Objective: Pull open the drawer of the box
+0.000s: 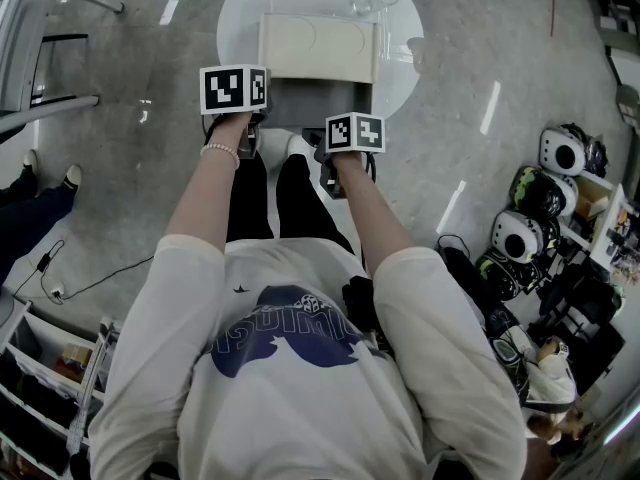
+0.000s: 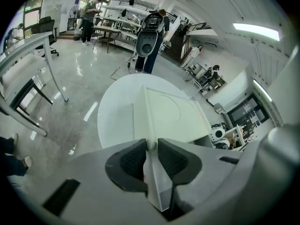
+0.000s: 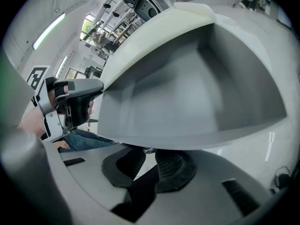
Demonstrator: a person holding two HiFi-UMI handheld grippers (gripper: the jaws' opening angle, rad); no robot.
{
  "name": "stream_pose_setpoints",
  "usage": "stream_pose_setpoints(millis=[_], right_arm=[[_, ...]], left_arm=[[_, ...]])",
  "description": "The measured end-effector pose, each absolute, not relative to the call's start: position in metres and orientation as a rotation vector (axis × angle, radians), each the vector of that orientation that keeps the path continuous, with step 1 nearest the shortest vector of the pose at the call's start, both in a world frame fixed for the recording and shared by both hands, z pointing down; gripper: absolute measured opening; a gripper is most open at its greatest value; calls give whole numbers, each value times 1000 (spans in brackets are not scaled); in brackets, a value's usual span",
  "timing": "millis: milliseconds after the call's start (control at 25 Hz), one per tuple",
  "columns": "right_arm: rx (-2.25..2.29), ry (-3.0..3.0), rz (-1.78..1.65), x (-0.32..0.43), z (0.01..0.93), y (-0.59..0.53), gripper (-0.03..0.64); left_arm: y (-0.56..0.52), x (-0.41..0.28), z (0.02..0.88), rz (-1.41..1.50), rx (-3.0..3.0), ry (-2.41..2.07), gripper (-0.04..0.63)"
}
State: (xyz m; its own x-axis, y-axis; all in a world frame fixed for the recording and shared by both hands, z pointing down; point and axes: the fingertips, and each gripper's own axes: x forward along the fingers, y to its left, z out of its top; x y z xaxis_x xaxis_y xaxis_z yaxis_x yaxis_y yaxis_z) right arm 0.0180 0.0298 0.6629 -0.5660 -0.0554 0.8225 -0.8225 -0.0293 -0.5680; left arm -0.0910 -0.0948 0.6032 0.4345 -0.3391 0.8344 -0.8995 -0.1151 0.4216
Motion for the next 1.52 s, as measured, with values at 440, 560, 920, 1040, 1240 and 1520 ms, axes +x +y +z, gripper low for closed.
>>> stream_pose_setpoints(millis=[440,560,920,1040,1240,1520], right_arm=[[920,-1656,1665,16,664,35,58],[918,-1658,1664,16,664,37,57],[911,-1652,1668,16,663,44,57],[908,-1653,1672,16,663,46,57],[912,-1658,1669,16,663,47,57],[917,-1648,1667,17,666,46,57]], left_arm=[[-95,-92,604,697,1672,-1096,84],[-95,-93,604,697,1671,-1097,84],[-94,-92,603,695,1669,-1094,84],[-95,-92,604,696,1668,-1095,84],[-95,-92,603,695,1670,-1098,84],[-94,-92,602,694,1668,-1095,84]])
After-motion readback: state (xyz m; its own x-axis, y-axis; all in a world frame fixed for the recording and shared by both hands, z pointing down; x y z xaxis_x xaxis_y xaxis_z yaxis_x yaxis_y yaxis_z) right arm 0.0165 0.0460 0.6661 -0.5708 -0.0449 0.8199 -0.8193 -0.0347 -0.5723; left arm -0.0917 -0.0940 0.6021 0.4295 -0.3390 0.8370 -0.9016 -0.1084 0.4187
